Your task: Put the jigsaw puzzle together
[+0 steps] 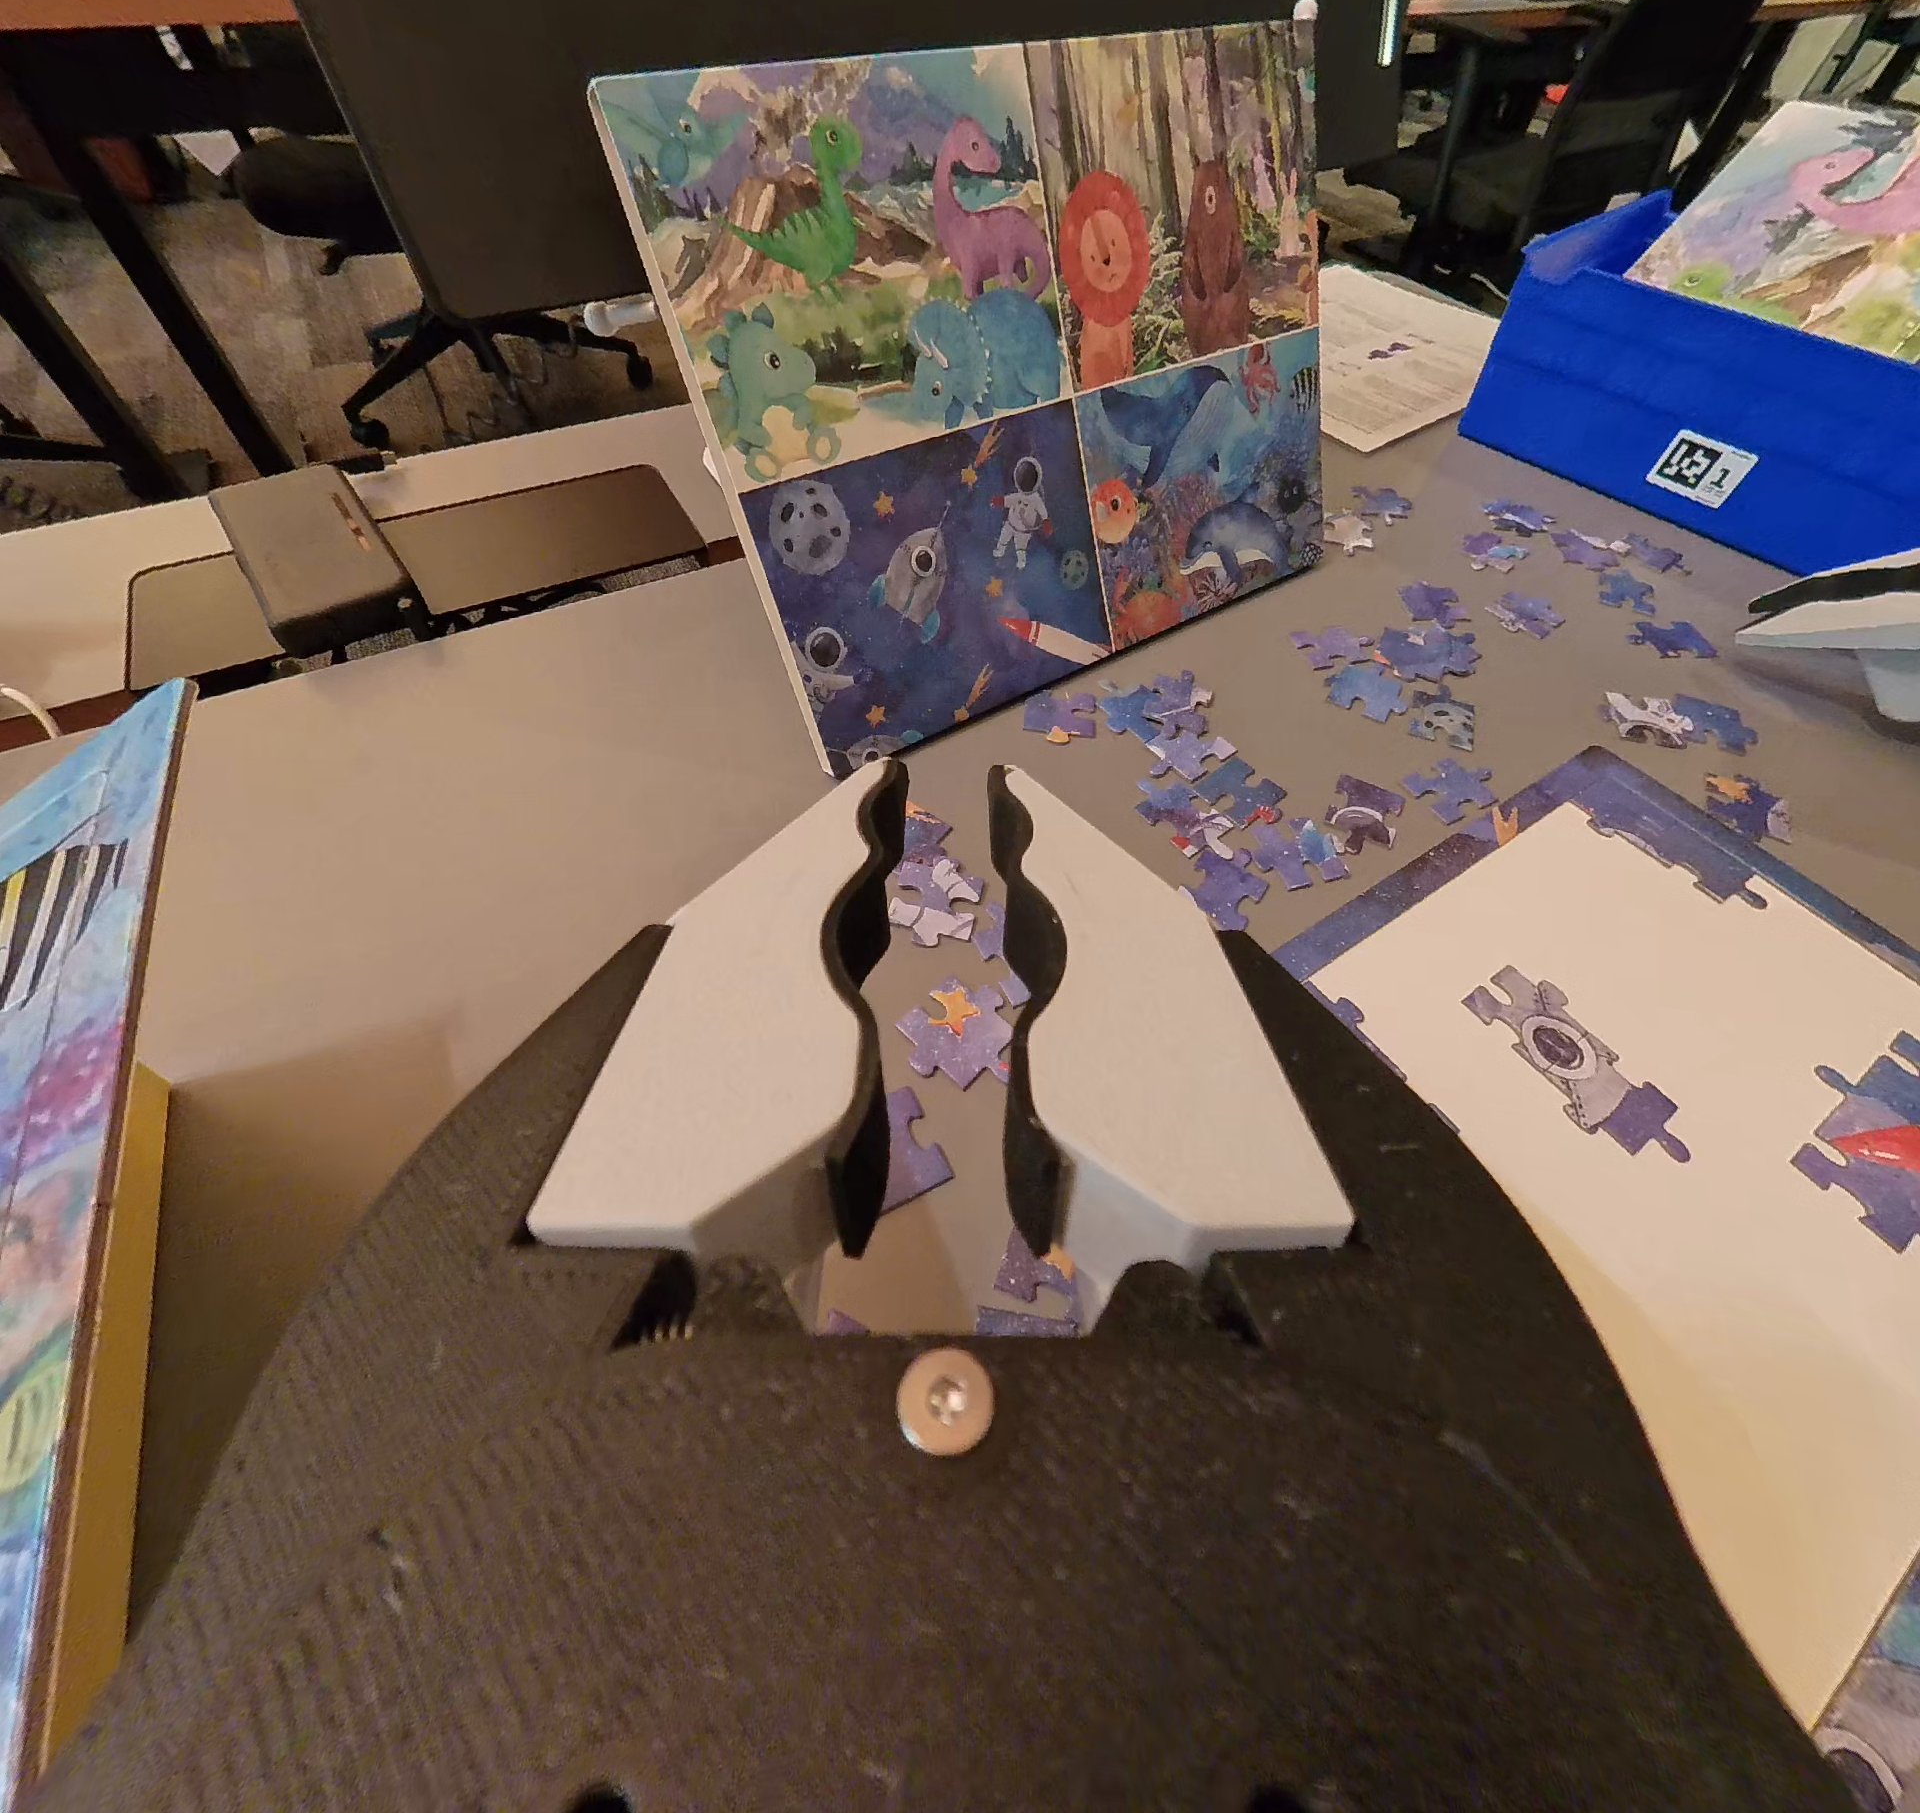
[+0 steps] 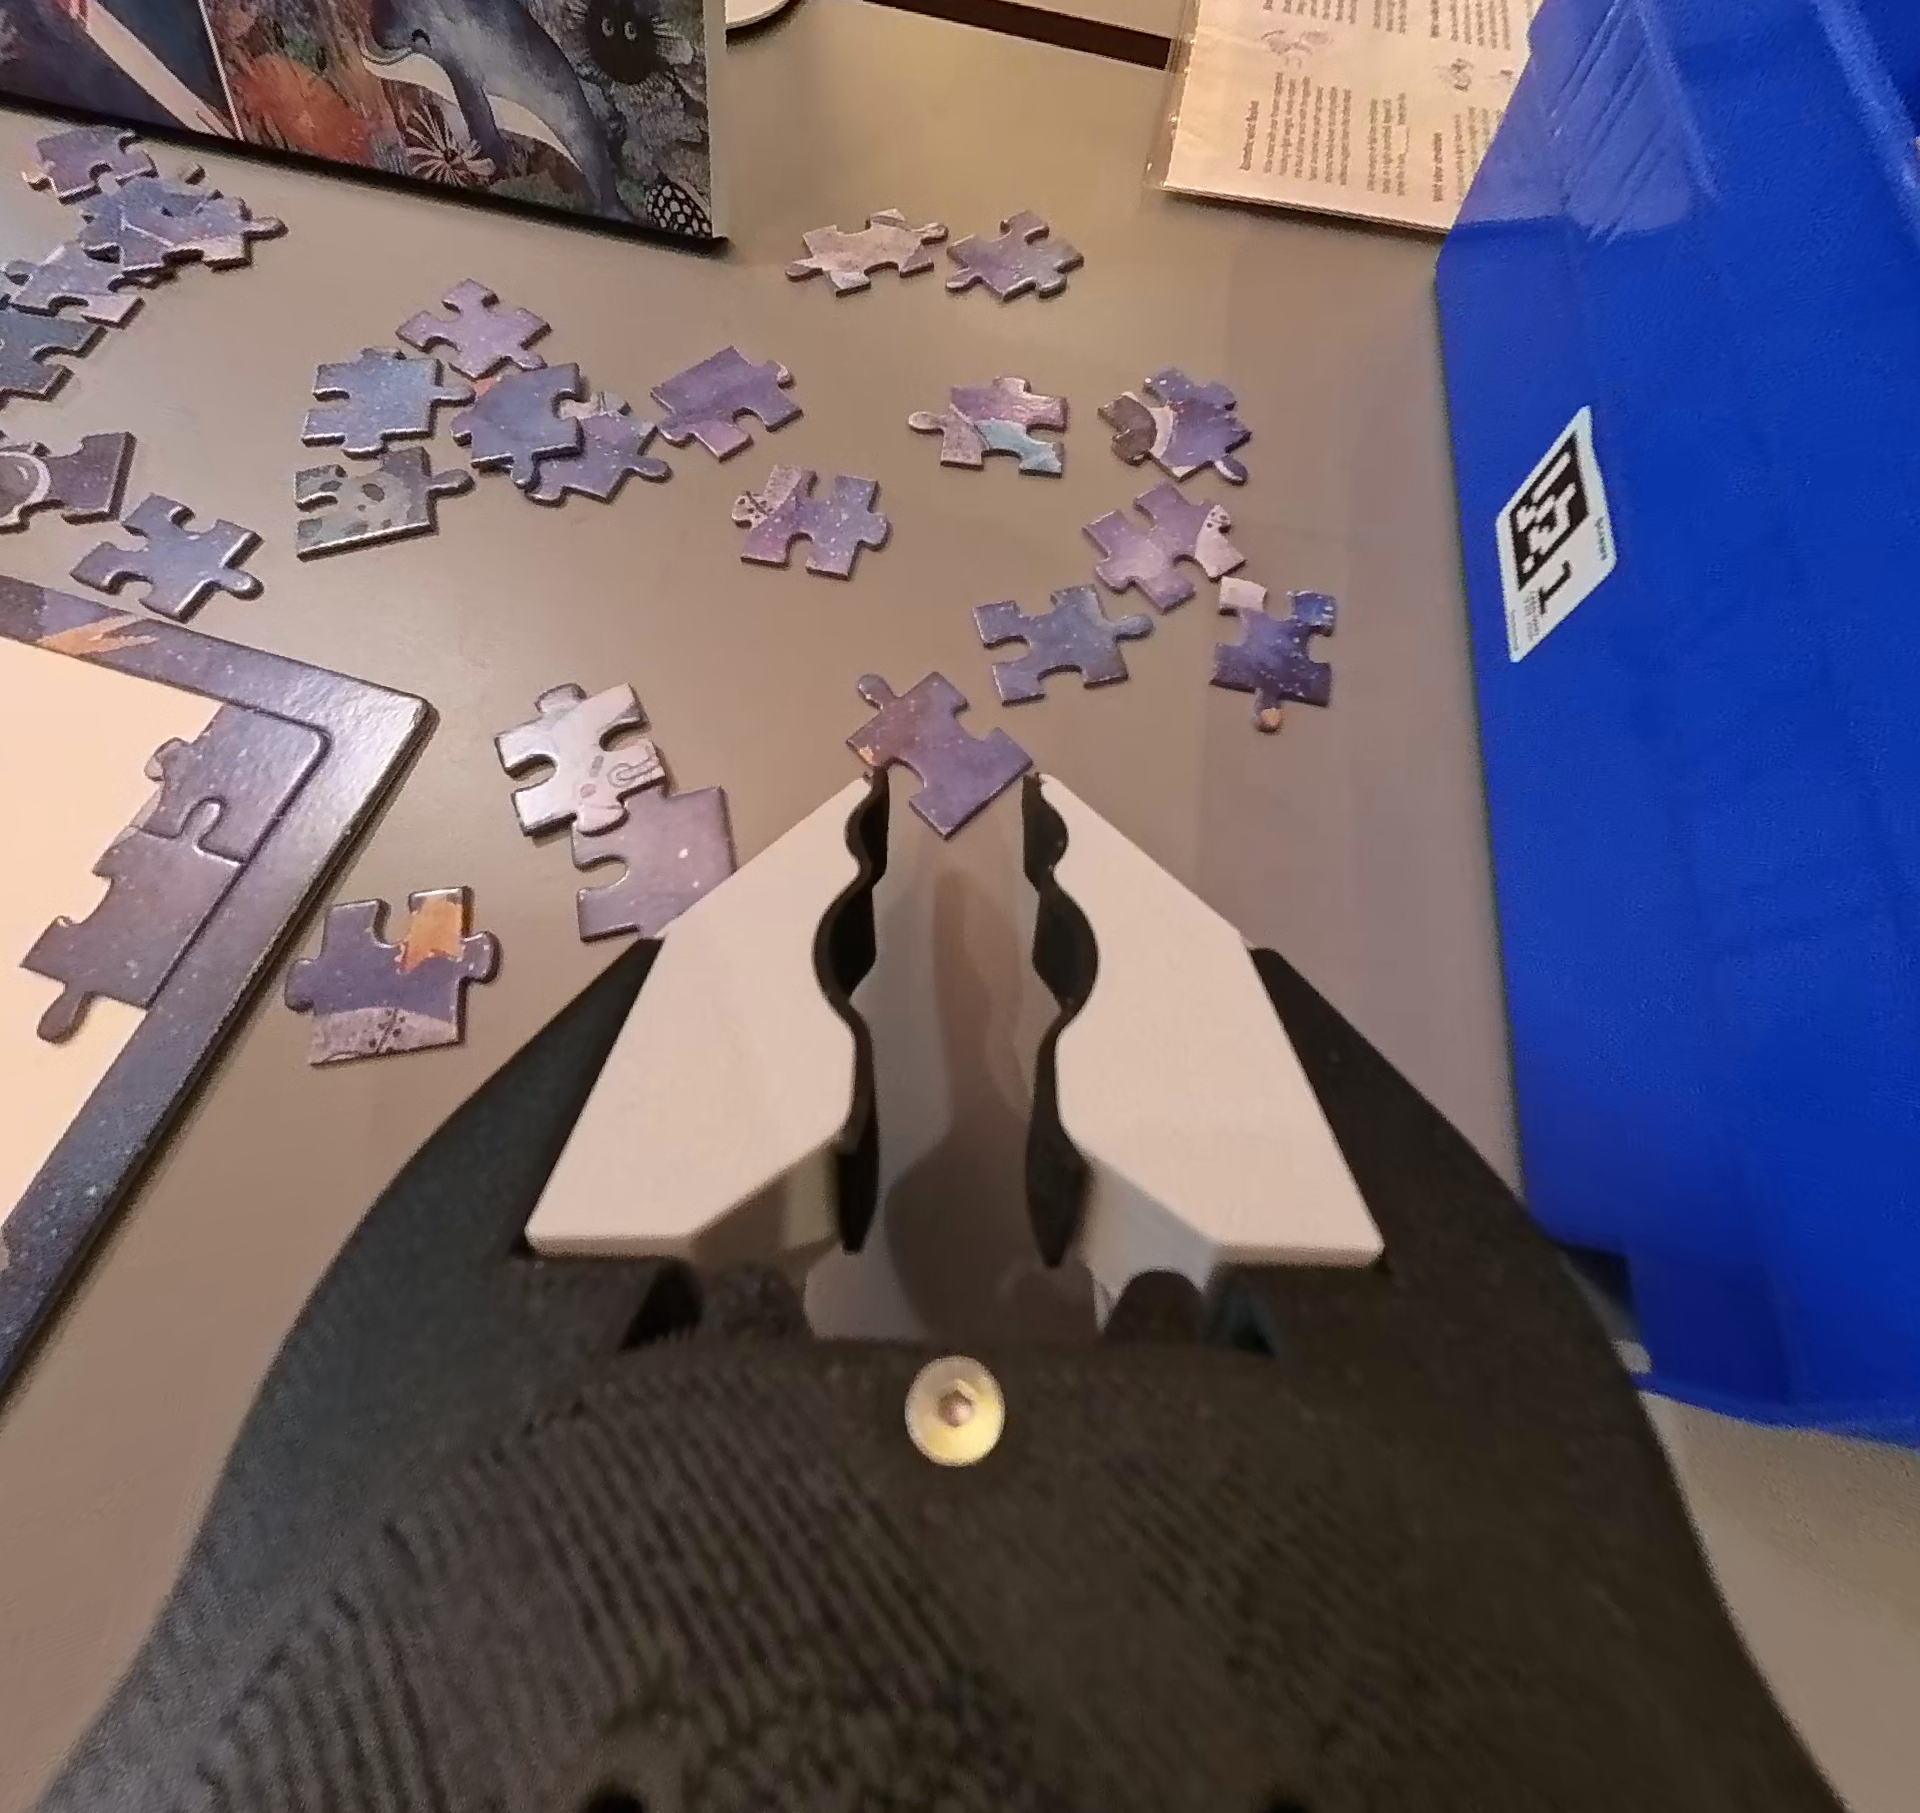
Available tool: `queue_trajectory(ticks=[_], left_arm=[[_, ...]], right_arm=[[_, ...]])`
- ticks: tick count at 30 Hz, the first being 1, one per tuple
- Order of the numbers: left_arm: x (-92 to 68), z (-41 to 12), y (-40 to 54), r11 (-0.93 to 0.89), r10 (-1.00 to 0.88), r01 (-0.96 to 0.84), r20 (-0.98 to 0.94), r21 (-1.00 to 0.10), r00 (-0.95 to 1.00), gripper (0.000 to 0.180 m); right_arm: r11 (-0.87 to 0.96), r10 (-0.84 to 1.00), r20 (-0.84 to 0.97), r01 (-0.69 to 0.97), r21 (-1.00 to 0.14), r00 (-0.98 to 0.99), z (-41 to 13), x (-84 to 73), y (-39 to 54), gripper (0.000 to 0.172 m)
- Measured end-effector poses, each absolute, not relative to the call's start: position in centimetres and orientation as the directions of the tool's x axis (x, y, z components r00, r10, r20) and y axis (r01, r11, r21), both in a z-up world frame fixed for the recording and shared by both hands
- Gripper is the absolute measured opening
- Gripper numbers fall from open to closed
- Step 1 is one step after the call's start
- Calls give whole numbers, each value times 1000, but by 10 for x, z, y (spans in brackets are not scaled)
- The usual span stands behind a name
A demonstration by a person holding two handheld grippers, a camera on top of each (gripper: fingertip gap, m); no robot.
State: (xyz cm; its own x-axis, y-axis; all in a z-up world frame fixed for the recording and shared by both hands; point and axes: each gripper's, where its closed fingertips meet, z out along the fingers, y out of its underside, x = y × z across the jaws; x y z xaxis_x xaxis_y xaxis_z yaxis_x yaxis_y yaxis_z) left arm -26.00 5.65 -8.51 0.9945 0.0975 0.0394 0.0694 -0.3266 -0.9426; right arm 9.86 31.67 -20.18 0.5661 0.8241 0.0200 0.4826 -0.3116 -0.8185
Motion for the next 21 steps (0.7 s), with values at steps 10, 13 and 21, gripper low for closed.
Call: queue_trajectory(ticks=[10,13,21], left_arm=[[-261,-87,56,-334,99,69,37,-940,994,14],[-261,-87,56,-335,99,70,38,-939,994,14],[-260,-88,57,-342,97,67,35,-937,995,14]], right_arm=[[-312,824,21,483,-818,567,-202,99,317,24],[-312,824,20,483,-818,567,-202,99,317,24],[-312,824,21,483,-818,567,-202,99,317,24]])
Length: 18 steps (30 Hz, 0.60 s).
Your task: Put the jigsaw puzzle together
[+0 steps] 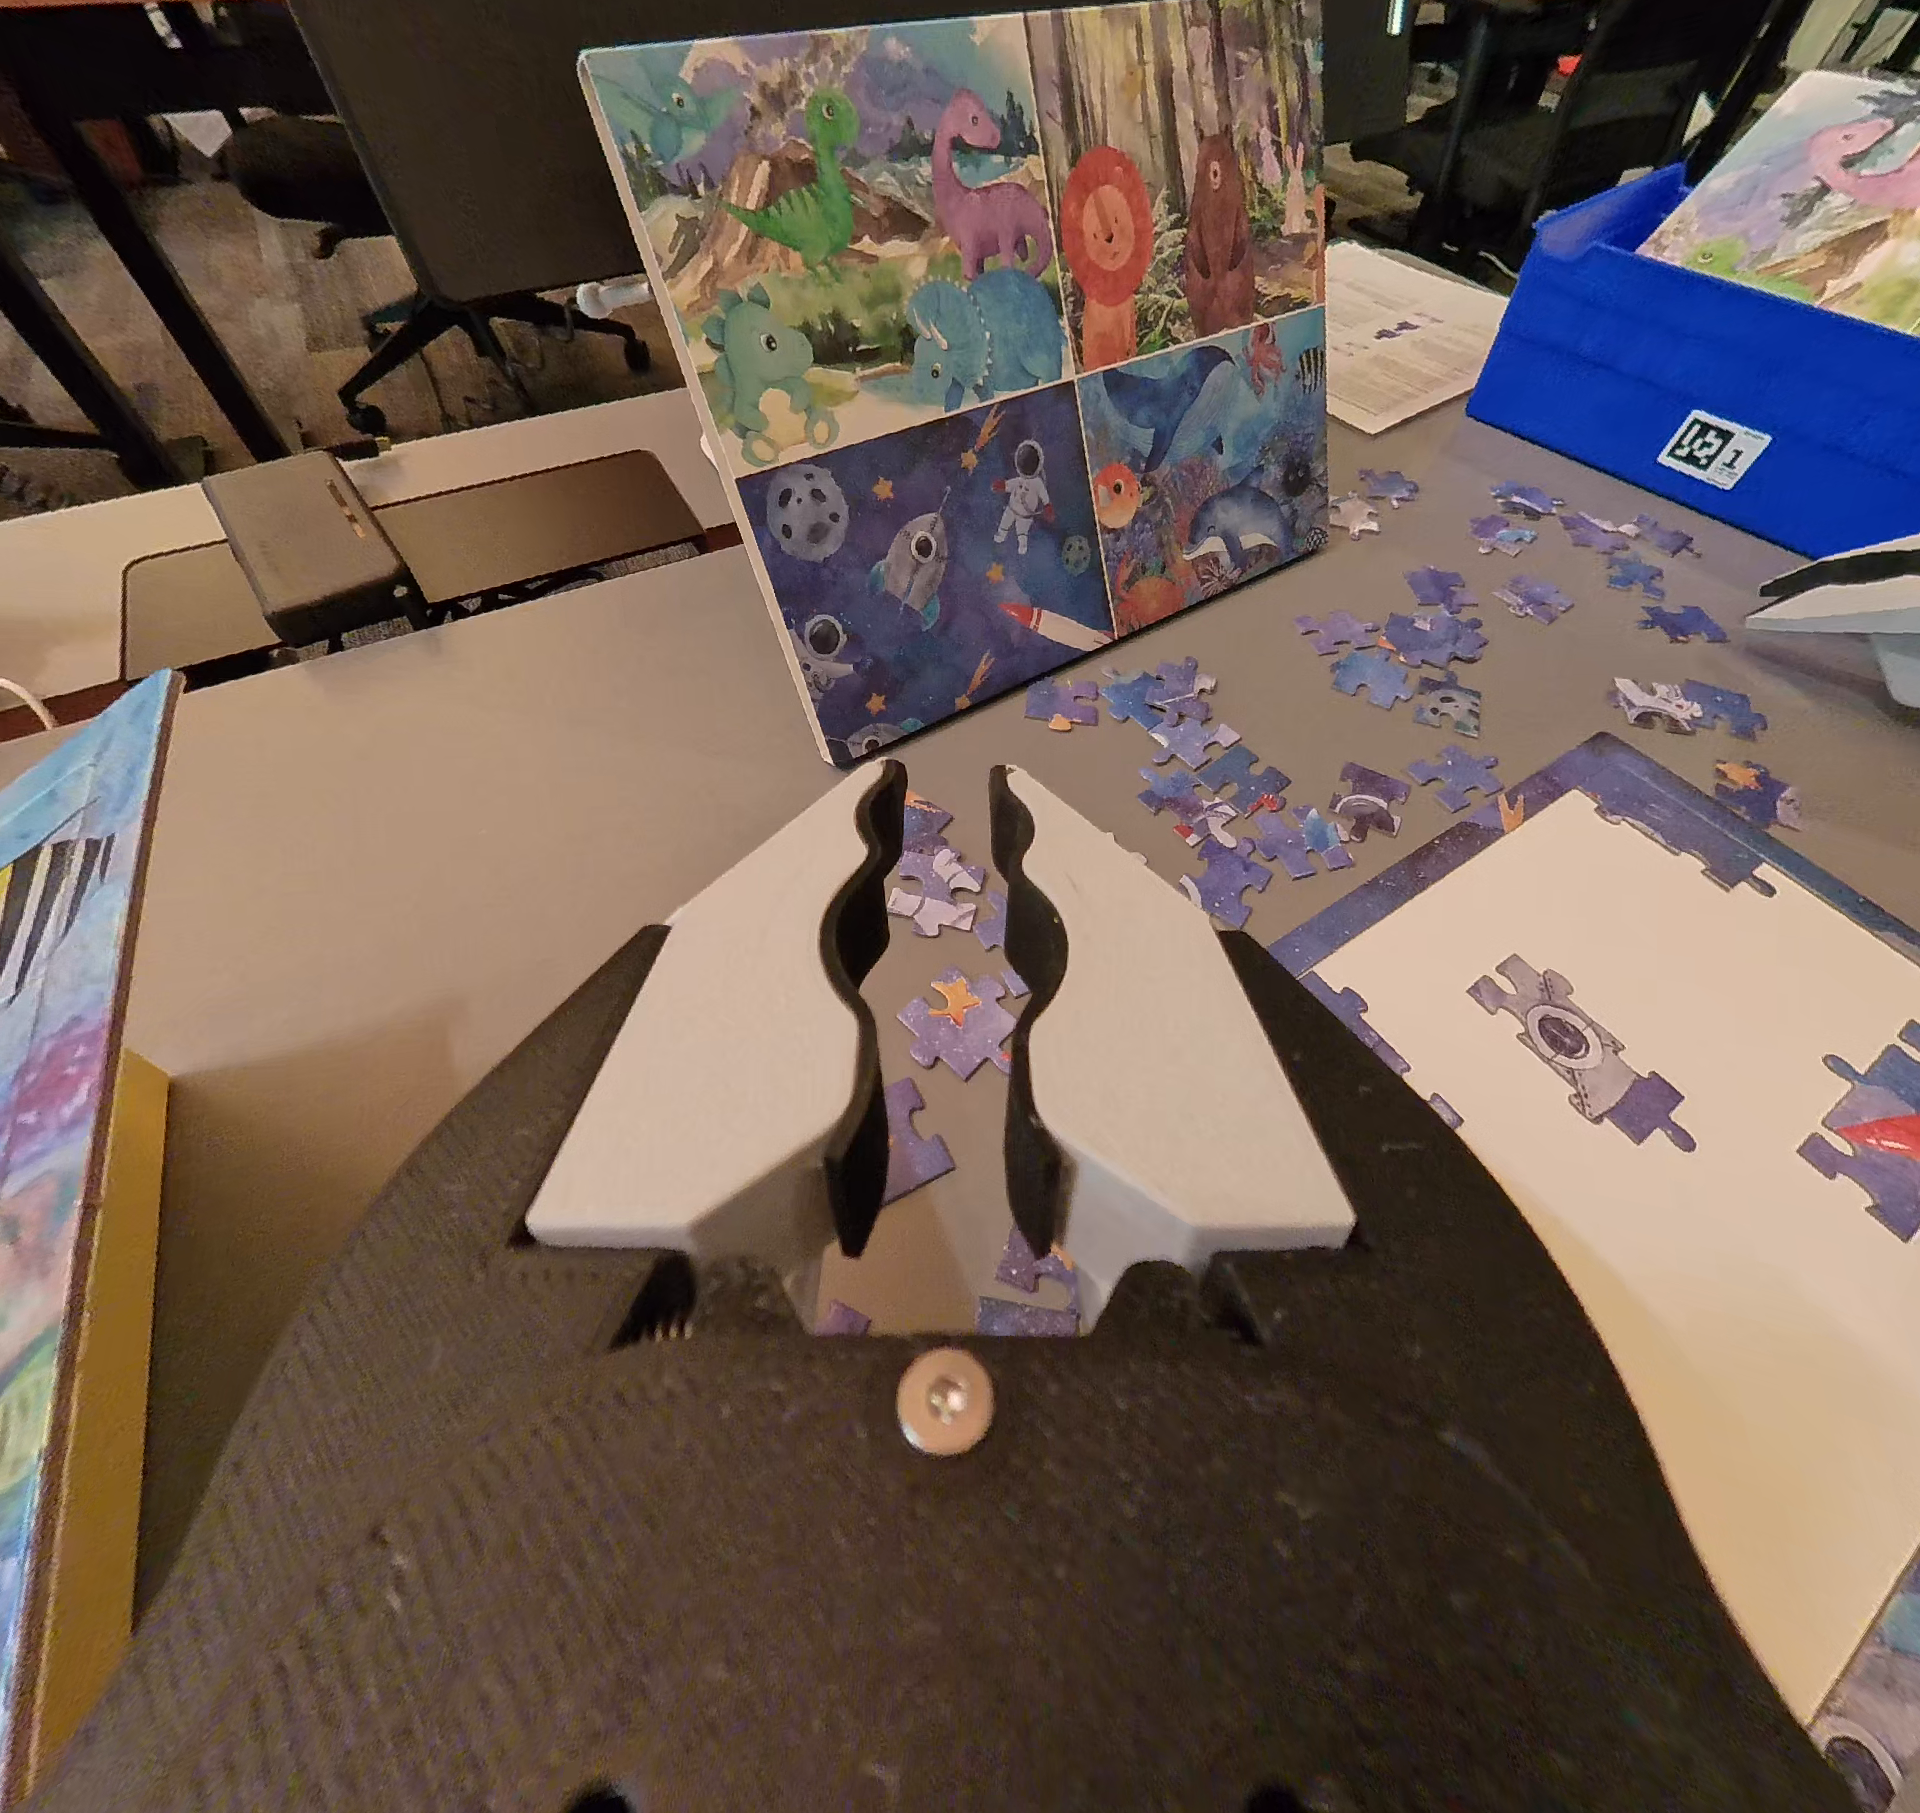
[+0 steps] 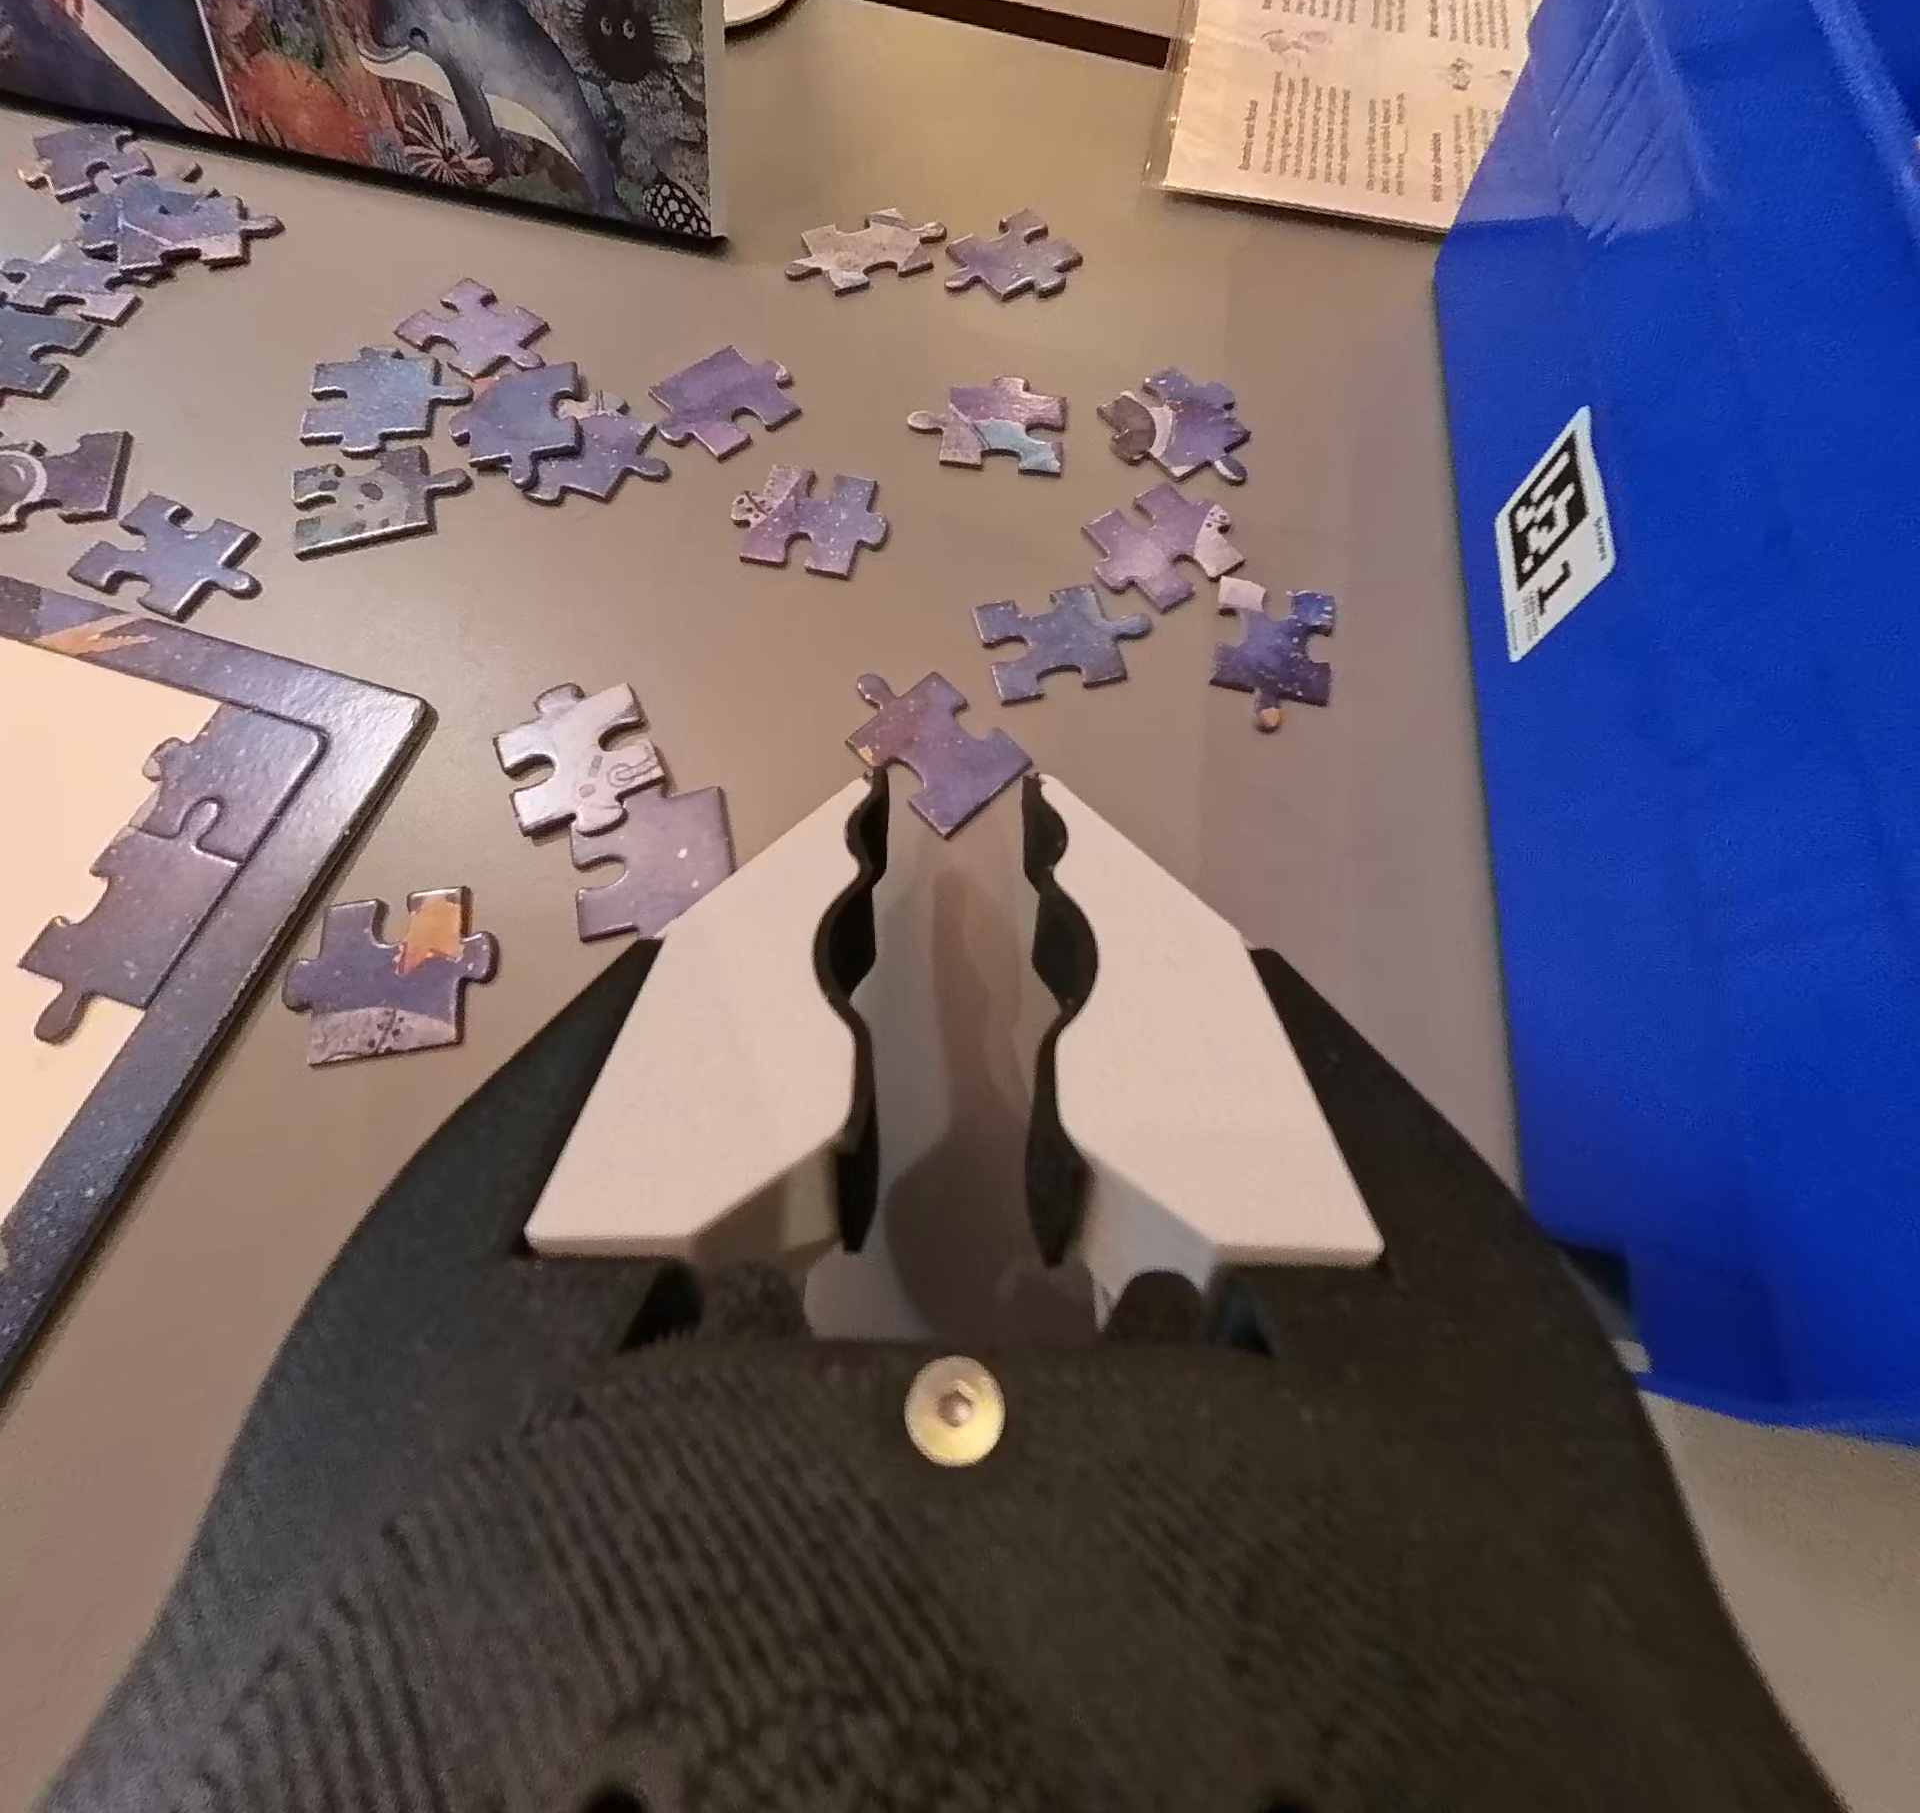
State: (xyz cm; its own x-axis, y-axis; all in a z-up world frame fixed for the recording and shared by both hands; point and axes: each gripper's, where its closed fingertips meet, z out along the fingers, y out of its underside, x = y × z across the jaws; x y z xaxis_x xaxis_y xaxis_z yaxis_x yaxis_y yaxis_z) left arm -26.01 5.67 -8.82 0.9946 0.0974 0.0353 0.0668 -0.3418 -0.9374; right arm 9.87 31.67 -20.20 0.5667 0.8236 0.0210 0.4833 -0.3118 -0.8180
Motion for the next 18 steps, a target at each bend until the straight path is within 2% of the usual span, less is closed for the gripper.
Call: queue_trajectory(ticks=[15,18], left_arm=[[-263,-86,57,-318,108,73,40,-945,993,12],[-269,-84,58,-287,134,58,20,-956,991,7]], right_arm=[[-311,824,21,483,-819,566,-202,99,317,24],[-309,824,21,480,-821,566,-201,99,317,24]])
